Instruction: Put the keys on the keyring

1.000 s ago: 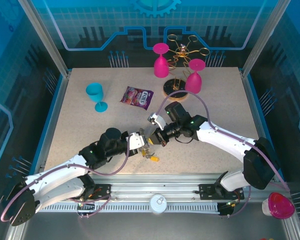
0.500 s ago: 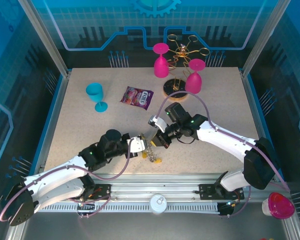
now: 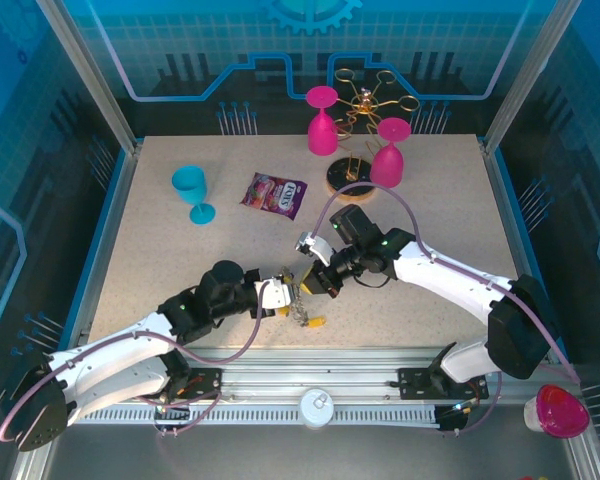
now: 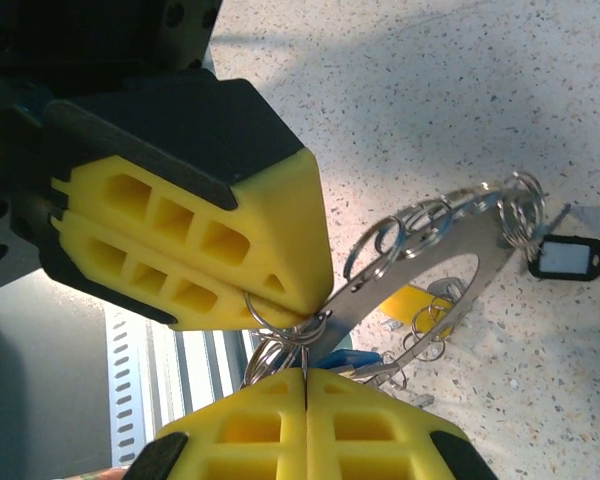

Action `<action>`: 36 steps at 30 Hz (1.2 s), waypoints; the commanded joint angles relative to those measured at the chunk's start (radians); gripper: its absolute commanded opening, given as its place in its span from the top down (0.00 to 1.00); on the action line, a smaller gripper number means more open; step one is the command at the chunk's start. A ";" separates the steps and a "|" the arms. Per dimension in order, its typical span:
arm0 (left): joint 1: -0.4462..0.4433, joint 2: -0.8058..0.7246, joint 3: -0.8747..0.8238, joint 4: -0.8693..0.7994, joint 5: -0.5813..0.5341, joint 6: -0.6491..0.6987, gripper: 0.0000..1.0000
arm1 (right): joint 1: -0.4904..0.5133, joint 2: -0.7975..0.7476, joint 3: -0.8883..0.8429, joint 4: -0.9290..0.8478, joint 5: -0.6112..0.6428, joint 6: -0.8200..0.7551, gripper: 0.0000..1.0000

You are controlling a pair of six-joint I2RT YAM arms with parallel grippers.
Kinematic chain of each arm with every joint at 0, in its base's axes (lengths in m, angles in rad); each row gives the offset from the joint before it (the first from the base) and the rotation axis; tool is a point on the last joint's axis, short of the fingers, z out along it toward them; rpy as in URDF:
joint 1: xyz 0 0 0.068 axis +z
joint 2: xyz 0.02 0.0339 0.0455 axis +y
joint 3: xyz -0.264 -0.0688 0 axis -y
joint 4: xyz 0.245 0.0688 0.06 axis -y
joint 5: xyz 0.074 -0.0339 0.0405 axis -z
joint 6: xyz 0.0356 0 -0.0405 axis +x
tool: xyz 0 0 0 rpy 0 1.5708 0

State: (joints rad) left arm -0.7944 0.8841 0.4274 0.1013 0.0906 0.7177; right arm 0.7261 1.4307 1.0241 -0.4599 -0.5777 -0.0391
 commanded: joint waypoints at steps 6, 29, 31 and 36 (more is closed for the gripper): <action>-0.010 -0.006 -0.003 0.032 0.009 0.023 1.00 | 0.007 -0.010 0.031 0.030 -0.018 -0.001 1.00; -0.017 -0.007 -0.003 0.021 0.014 0.031 1.00 | 0.006 0.032 0.061 0.013 0.067 0.023 1.00; -0.016 -0.003 -0.004 0.026 0.015 0.029 1.00 | 0.006 0.040 0.065 0.012 0.073 0.027 1.00; -0.016 0.001 -0.007 0.050 0.021 0.013 1.00 | 0.006 0.048 0.067 0.029 0.073 0.040 1.00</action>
State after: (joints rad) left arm -0.7967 0.8902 0.4229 0.0940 0.0574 0.7326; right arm 0.7265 1.4620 1.0569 -0.4561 -0.5529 -0.0185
